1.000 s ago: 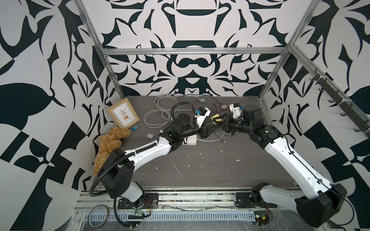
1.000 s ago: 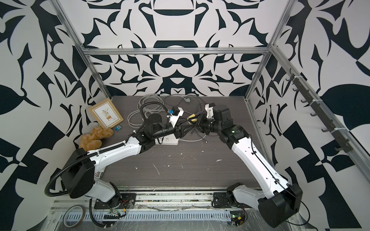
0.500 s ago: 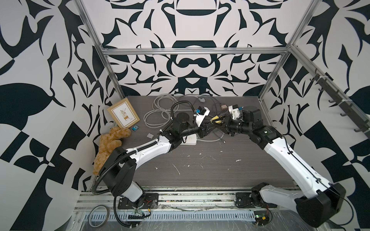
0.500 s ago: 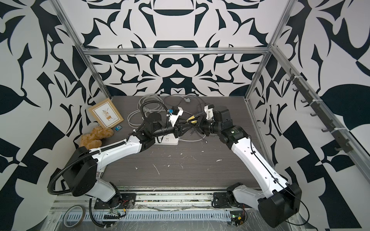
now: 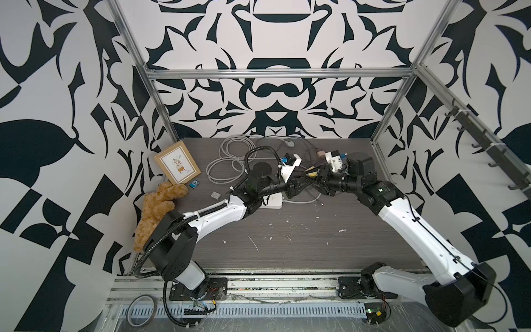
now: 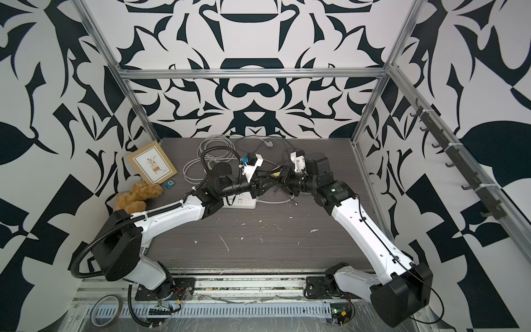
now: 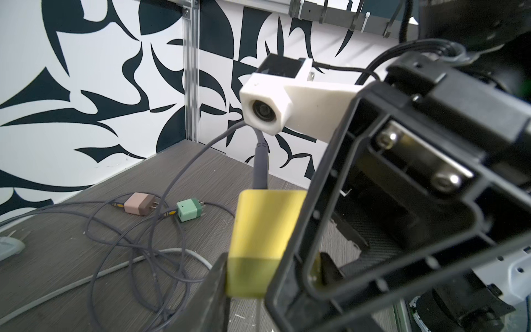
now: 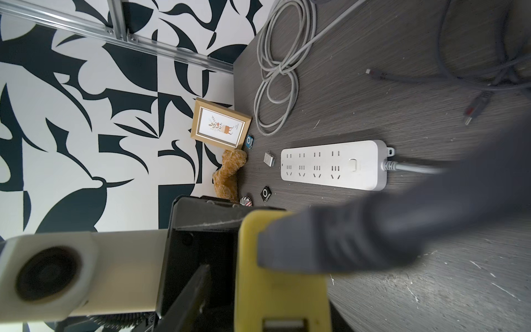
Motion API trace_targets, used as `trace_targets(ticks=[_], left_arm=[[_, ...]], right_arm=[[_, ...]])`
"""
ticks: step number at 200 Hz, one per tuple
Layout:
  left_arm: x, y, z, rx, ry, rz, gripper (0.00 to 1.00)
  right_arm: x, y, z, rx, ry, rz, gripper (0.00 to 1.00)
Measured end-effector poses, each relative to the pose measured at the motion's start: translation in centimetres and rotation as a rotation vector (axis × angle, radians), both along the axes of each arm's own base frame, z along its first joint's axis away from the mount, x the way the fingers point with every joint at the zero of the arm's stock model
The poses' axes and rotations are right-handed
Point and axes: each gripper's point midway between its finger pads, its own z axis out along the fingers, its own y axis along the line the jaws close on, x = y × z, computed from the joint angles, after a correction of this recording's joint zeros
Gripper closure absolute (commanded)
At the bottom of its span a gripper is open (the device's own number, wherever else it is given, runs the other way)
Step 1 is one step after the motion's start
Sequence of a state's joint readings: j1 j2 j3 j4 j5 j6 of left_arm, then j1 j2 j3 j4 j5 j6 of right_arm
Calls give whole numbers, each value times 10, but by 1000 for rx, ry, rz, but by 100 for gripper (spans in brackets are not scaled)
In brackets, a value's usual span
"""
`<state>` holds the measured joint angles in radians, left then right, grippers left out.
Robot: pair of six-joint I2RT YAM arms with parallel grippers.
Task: Charge mp3
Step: Pick up the plug from the center of the board.
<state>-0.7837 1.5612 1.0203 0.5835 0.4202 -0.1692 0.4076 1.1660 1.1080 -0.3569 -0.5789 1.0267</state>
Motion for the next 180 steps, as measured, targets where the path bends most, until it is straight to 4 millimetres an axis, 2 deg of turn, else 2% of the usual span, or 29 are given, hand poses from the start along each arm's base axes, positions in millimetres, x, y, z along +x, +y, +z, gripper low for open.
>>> trace_targets(ticks=[48, 88, 116, 180], left_arm=[[0, 1, -2, -5, -10, 8, 77], [-2, 7, -17, 26, -38, 22, 79], [-6, 13, -19, 42, -90, 32, 79], [-8, 15, -15, 50, -153, 27, 79]], right_arm=[[0, 1, -2, 0, 22, 8, 43], [3, -8, -7, -3, 85, 3, 43], [8, -15, -4, 7, 109, 9, 43], [9, -9, -5, 36, 134, 82, 53]])
